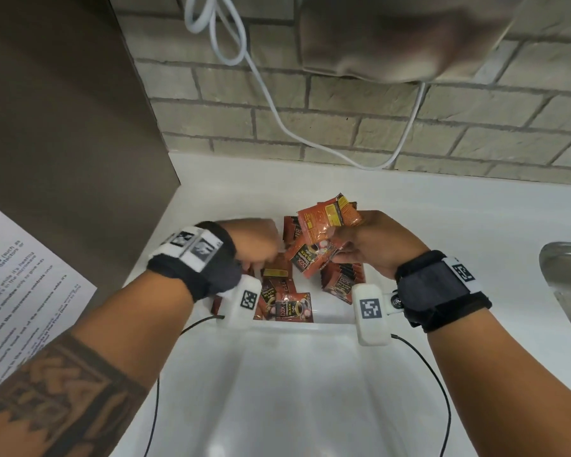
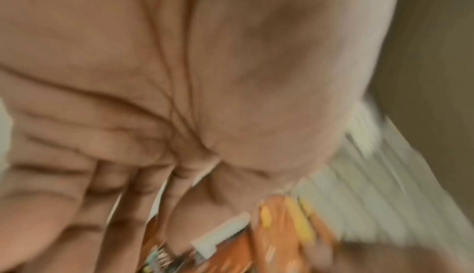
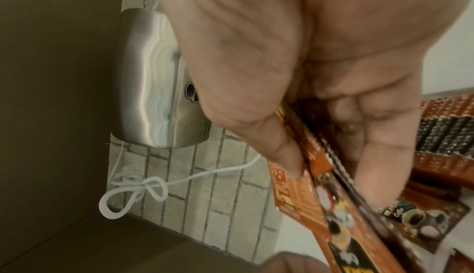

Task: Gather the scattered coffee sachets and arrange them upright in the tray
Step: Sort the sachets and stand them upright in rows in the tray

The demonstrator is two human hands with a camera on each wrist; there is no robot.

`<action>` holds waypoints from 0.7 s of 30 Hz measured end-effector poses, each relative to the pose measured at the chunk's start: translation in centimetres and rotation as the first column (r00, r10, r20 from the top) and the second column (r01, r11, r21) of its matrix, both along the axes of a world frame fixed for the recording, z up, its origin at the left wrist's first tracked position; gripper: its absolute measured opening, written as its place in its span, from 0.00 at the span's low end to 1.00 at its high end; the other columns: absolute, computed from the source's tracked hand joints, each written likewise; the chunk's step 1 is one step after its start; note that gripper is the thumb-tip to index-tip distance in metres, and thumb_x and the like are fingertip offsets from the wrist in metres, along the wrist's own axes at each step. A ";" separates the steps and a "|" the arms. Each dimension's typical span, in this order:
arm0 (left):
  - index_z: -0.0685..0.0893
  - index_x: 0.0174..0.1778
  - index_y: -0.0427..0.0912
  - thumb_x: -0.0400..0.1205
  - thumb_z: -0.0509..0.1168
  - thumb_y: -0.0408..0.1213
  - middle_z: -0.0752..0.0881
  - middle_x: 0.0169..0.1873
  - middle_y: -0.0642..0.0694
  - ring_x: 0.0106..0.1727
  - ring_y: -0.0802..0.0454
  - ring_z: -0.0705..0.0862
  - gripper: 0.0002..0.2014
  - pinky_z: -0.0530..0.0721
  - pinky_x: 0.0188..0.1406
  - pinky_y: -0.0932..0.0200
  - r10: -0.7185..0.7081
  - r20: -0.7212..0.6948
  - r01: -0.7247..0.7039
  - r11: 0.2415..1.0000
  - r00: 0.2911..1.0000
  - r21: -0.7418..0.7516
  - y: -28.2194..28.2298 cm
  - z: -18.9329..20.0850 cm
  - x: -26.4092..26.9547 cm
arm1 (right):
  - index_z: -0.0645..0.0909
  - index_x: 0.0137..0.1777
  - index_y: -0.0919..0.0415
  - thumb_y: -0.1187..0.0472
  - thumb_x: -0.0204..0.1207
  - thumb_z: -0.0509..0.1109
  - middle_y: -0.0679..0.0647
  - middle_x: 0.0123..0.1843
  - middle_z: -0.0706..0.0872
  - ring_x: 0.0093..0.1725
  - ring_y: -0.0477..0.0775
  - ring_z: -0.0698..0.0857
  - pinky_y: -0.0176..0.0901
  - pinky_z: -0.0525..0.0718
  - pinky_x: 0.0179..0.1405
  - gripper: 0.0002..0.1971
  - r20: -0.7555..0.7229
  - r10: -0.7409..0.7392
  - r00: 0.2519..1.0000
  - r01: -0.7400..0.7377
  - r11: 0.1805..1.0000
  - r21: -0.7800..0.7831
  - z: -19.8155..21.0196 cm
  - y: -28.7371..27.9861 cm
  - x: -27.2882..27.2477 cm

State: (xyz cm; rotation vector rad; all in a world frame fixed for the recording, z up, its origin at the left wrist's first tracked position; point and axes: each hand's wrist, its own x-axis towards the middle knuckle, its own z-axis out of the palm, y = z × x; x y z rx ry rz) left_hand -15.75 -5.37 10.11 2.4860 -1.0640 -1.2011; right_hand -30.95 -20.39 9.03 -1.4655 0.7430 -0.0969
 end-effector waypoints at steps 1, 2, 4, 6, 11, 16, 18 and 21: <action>0.78 0.68 0.39 0.87 0.63 0.38 0.88 0.52 0.35 0.40 0.46 0.83 0.14 0.80 0.32 0.60 0.201 -0.217 -0.236 0.960 0.955 -0.148 0.6 0.3 0.3 | 0.85 0.56 0.65 0.69 0.81 0.72 0.61 0.53 0.93 0.52 0.59 0.93 0.50 0.91 0.52 0.06 0.006 0.029 1.000 -0.029 0.999 0.031 0.0 0.2 0.1; 0.77 0.69 0.42 0.88 0.63 0.41 0.86 0.60 0.33 0.48 0.42 0.86 0.15 0.85 0.38 0.54 0.309 -0.452 -0.448 0.861 0.837 -0.241 1.0 0.5 0.4 | 0.84 0.57 0.65 0.70 0.81 0.70 0.62 0.54 0.92 0.53 0.60 0.92 0.51 0.91 0.54 0.07 0.017 0.052 0.999 -0.053 0.996 0.065 0.0 0.5 0.3; 0.74 0.73 0.47 0.87 0.61 0.52 0.81 0.67 0.35 0.62 0.35 0.85 0.20 0.88 0.48 0.41 0.290 -0.733 -0.646 0.719 0.615 -0.257 2.0 0.1 0.0 | 0.83 0.60 0.66 0.71 0.83 0.68 0.64 0.57 0.91 0.55 0.61 0.91 0.52 0.89 0.57 0.08 0.049 0.091 0.995 -0.097 0.986 0.137 0.0 1.2 0.6; 0.71 0.76 0.52 0.86 0.64 0.50 0.81 0.69 0.37 0.68 0.33 0.83 0.22 0.87 0.52 0.30 0.175 -0.843 -0.661 0.707 0.508 -0.251 2.6 -1.0 -0.7 | 0.82 0.63 0.68 0.72 0.82 0.67 0.65 0.59 0.90 0.57 0.62 0.90 0.52 0.88 0.60 0.11 0.080 0.128 0.989 -0.141 0.972 0.190 0.0 1.9 1.0; 0.67 0.80 0.56 0.77 0.68 0.21 0.81 0.69 0.33 0.64 0.29 0.85 0.38 0.85 0.53 0.23 -0.024 -0.903 -0.652 0.683 0.430 -0.329 3.8 -4.2 -1.6 | 0.82 0.59 0.67 0.73 0.82 0.65 0.60 0.50 0.90 0.49 0.57 0.89 0.44 0.90 0.46 0.09 0.066 0.175 0.982 -0.185 0.958 0.221 0.4 2.6 1.3; 0.70 0.78 0.46 0.82 0.63 0.16 0.87 0.55 0.38 0.57 0.39 0.89 0.31 0.91 0.45 0.42 -0.005 -0.837 -0.680 0.580 0.547 -0.448 4.0 -4.3 -2.9 | 0.83 0.52 0.60 0.68 0.81 0.66 0.55 0.42 0.90 0.40 0.52 0.87 0.43 0.88 0.43 0.06 -0.052 0.240 0.969 -0.229 0.960 0.161 1.0 2.7 1.0; 0.73 0.75 0.45 0.83 0.64 0.20 0.87 0.52 0.39 0.55 0.41 0.90 0.26 0.91 0.44 0.45 0.019 -0.818 -0.684 0.559 0.575 -0.468 4.0 -4.2 -3.4 | 0.83 0.51 0.60 0.66 0.81 0.65 0.55 0.42 0.89 0.41 0.53 0.86 0.43 0.85 0.44 0.06 -0.082 0.246 0.966 -0.233 0.963 0.138 1.2 2.3 0.8; 0.74 0.73 0.46 0.84 0.67 0.30 0.87 0.55 0.40 0.54 0.42 0.91 0.21 0.92 0.38 0.49 0.089 -0.758 -0.656 0.573 0.646 -0.491 3.8 -3.7 -4.2 | 0.83 0.51 0.60 0.66 0.80 0.65 0.55 0.40 0.88 0.39 0.52 0.84 0.43 0.85 0.39 0.05 -0.072 0.241 0.968 -0.227 0.960 0.163 1.6 1.8 0.4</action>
